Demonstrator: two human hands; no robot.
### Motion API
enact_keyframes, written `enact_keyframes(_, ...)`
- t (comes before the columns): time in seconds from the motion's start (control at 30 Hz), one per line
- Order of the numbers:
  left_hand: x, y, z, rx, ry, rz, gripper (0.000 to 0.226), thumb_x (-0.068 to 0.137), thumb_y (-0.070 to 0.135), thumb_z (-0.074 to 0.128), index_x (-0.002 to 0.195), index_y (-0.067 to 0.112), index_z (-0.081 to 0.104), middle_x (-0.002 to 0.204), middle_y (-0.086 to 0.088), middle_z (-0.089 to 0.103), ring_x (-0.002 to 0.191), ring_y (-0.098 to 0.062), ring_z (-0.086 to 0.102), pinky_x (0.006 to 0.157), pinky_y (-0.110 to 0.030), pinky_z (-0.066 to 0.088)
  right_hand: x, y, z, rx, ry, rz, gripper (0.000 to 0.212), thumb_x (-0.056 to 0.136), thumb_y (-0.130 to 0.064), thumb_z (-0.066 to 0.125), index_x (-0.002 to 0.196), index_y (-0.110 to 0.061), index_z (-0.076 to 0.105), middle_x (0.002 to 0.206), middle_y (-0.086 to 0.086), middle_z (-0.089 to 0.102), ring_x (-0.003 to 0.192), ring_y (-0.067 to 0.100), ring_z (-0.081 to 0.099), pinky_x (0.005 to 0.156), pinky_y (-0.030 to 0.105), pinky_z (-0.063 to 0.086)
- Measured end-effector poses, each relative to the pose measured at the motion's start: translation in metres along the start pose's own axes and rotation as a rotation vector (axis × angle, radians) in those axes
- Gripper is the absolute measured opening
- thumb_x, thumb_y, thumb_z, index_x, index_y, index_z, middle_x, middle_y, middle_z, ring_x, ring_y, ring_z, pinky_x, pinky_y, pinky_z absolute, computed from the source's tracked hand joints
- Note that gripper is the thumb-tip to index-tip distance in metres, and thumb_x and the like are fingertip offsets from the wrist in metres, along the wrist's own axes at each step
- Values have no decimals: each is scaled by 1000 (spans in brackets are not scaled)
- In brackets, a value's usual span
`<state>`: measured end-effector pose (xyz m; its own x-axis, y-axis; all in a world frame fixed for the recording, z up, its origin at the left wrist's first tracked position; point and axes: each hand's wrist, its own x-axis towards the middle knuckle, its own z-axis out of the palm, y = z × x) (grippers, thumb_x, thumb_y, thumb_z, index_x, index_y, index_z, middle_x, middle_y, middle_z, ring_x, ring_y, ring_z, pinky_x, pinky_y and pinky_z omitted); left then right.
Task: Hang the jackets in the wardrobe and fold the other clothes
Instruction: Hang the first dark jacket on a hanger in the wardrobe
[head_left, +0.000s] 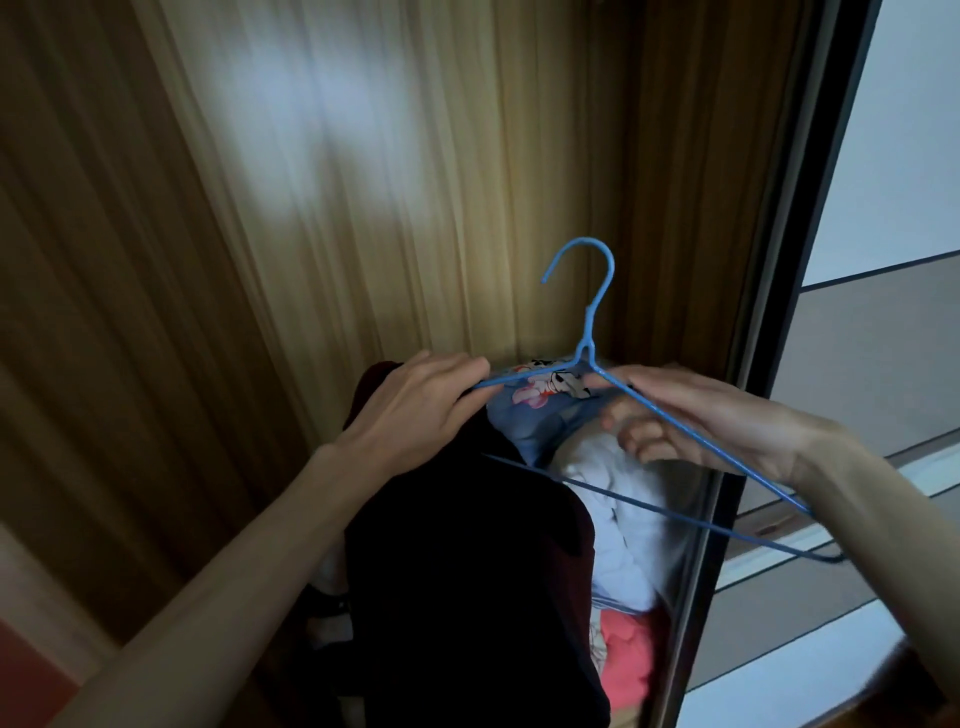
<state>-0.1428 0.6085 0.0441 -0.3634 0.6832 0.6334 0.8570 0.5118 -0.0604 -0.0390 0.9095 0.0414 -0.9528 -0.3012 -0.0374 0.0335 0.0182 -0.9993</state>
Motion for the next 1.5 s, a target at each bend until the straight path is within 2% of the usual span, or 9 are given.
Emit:
enact_keyframes(0.13,-2,-4,-6,-72,89,-91,32,110,27,46,80,18,41,73,4,43,68,-27,49,66,-44,42,-2,52,-40,84,98,43,74,84,-44,79,145,-9,55,115,8,73,96,18,73,87,29,60)
enact_keyframes(0.27,4,2,-8,-84,135,-59,32,109,22,48,81,21,35,72,5,38,64,-21,40,64,-43,41,17,99,-3,-256,68,96,93,57,-59,93,137,-26,58,130,2,70,121,18,67,112,40,48)
enact_keyframes(0.4,11,10,0,-81,141,-40,32,109,21,51,82,22,33,72,5,37,64,-20,36,62,-41,37,63,138,66,-531,150,-38,82,65,-43,93,133,-29,49,121,-6,57,112,8,59,93,16,48)
enact_keyframes(0.5,10,9,3,-74,136,-46,33,109,21,51,81,22,33,71,4,39,63,-19,36,62,-41,38,80,164,87,-872,400,-147,71,70,-37,77,134,-22,49,120,3,57,113,24,58,90,37,51)
enact_keyframes(0.67,1,9,1,-69,154,-28,32,109,19,52,84,24,32,72,7,37,64,-14,34,60,-37,36,86,179,84,-1126,611,73,62,84,-28,72,141,-18,50,129,7,53,119,35,50,89,48,48)
enact_keyframes(0.93,-27,-13,-7,-101,123,-97,26,110,23,46,84,20,44,76,6,43,66,-20,47,63,-39,42,69,131,26,-1098,677,56,32,98,-26,61,130,-25,61,123,7,69,115,38,64,88,44,51)
enact_keyframes(1.17,-52,-29,-14,-149,120,-145,25,110,21,44,85,23,38,72,9,38,63,-10,36,65,-27,28,45,75,4,-1053,932,-61,54,93,-28,69,142,-27,45,122,9,67,107,43,64,81,54,56)
enact_keyframes(1.3,-60,-41,-23,-107,111,-183,30,110,29,40,84,16,44,71,4,44,62,-15,41,63,-31,32,31,82,-13,-943,793,149,40,97,-15,62,136,-13,54,116,24,68,111,49,63,82,41,46)
enact_keyframes(1.5,-76,-48,-22,-59,71,-220,40,110,41,31,88,15,52,72,2,52,63,-21,52,57,-38,41,28,59,-7,-843,755,-77,19,97,-5,51,108,-10,66,98,17,71,92,36,69,74,40,57)
